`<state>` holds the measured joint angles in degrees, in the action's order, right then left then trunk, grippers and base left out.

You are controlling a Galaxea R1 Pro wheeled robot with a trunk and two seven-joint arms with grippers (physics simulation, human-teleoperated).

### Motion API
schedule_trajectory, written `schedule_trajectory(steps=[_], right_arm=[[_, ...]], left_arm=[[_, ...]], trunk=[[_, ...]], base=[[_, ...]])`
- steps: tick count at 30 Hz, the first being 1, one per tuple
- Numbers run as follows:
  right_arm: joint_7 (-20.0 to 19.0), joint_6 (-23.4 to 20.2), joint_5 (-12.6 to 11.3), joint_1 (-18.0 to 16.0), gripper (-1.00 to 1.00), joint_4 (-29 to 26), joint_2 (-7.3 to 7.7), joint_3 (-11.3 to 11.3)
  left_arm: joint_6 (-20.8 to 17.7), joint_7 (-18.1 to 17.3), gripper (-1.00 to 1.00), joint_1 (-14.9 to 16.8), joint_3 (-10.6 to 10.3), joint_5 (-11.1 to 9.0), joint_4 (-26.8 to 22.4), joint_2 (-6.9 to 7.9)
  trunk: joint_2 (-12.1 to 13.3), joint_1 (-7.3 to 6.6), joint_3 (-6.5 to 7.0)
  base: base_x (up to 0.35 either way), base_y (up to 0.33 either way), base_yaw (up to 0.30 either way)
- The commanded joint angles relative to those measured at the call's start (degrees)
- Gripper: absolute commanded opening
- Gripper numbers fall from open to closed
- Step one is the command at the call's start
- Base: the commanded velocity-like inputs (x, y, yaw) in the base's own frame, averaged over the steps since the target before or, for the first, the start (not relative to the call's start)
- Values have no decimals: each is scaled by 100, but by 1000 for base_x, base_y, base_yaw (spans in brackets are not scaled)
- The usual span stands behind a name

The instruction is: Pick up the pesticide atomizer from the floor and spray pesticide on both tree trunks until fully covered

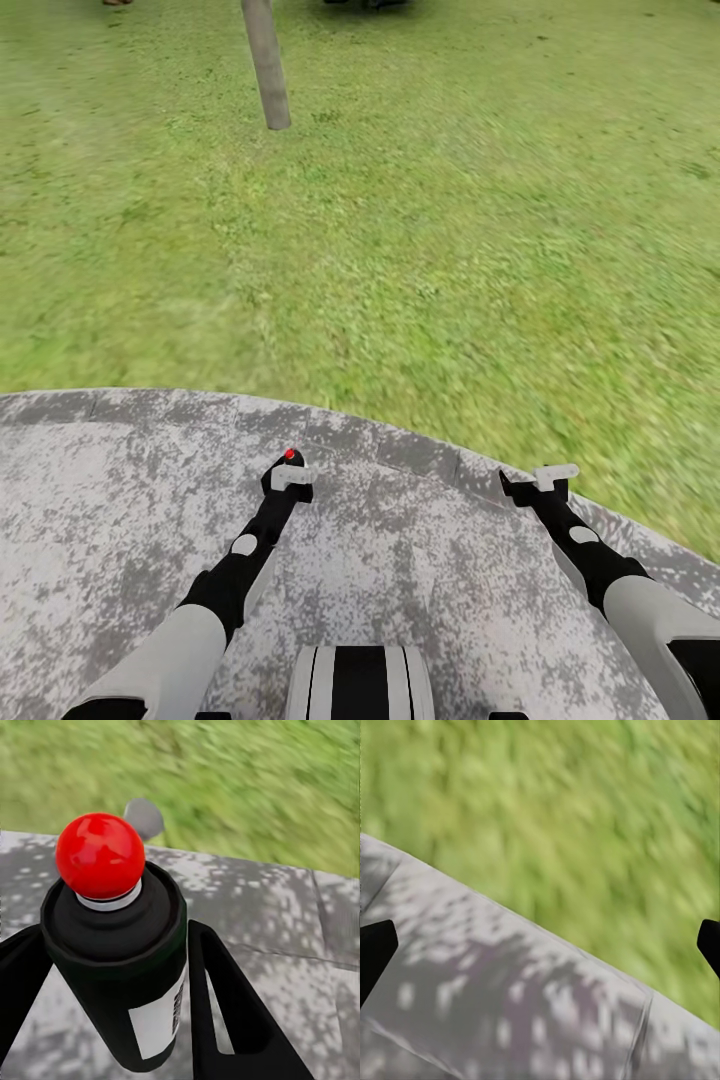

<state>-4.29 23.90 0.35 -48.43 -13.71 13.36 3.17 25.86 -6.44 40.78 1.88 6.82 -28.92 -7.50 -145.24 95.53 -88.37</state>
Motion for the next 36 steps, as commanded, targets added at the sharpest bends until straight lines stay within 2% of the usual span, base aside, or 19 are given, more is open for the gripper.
schedule_trajectory(steps=[1,15,36], right_arm=[[0,0,0,0,100,0,0,0],[8,1,0,0,100,0,0,0],[8,-1,0,0,100,19,-18,4]], left_arm=[[2,7,-100,0,-2,2,0,1],[17,9,-100,0,-11,-21,-16,-14],[15,11,-100,0,-12,-23,-8,-15]], trunk=[[0,0,0],[0,0,0],[28,-54,465]], base=[[0,0,0],[0,0,0],[0,0,0]])
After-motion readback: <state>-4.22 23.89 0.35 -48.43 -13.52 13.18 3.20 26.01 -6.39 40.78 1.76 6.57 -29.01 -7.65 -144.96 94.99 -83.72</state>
